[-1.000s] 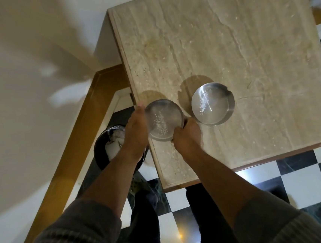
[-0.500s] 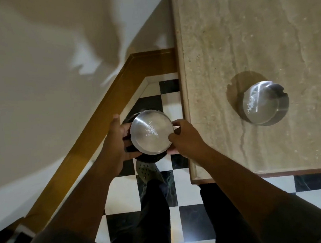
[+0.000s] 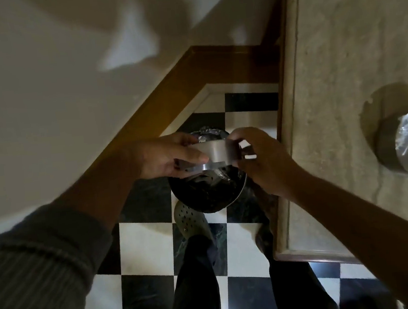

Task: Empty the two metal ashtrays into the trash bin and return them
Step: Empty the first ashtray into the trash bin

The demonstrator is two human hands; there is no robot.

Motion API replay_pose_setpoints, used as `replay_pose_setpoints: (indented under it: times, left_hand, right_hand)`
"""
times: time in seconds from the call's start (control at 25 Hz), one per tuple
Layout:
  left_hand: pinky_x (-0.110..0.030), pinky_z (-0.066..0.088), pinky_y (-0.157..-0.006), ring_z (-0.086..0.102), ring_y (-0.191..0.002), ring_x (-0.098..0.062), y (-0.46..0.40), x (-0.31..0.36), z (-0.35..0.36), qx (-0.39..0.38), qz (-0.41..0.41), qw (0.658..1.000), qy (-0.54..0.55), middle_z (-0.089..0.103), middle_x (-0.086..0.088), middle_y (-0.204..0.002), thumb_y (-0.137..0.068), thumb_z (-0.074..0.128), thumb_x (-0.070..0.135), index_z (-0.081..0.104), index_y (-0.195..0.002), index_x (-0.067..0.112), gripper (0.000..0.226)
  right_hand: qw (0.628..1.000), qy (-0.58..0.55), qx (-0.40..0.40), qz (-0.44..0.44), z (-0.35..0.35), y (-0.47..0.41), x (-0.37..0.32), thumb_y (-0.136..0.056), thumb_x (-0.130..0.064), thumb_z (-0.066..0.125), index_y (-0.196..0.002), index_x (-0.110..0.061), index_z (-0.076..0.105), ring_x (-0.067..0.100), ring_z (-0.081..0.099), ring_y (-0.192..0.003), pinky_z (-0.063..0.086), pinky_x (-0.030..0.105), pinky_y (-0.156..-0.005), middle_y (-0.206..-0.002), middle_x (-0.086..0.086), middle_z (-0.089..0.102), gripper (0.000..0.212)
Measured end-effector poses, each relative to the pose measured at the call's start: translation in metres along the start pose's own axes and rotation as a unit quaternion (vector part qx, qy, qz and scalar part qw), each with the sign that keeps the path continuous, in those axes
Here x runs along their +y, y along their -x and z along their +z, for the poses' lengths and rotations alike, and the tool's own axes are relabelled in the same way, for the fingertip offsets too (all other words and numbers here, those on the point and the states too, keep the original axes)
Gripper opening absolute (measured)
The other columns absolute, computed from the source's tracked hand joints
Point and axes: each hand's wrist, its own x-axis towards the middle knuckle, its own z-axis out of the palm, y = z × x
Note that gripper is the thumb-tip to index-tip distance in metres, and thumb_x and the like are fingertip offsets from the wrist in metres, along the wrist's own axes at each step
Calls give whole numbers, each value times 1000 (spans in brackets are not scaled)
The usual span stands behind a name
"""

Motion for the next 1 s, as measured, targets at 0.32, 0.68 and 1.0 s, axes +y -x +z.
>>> replay_pose_setpoints:
  times: [0.32,0.68,1.0]
  left_hand:
    - [-45,48,-108,49,-131,-18,-20,-6,24,111,117,928,-336,48,4,-147,-39,86,65,34,-149,34,126]
    - [-40,33,-113,31,-145,-28,-18,-63,40,301,265,828,-391,29,-11,-162,-48,93,58,1,-162,9,154]
    - [-47,35,-114,32,-147,-35,-31,-71,36,315,327,812,-367,33,-21,-159,-56,93,44,11,-160,-2,140]
  right_hand:
    - [961,217,-36,-166,15,8,20,-82,4,63,-124,-4,59,40,63,-109,61,47,-77,-137,24,52,43]
    - [903,246,158,-314,0,29,-37,-80,-73,53,-143,10,20,35,-5,-150,5,51,-123,-151,30,10,110]
    - [869,420,-170,-200,49,15,2,-66,-94,38,-153,3,20,37,7,-152,2,52,-120,-163,24,12,131]
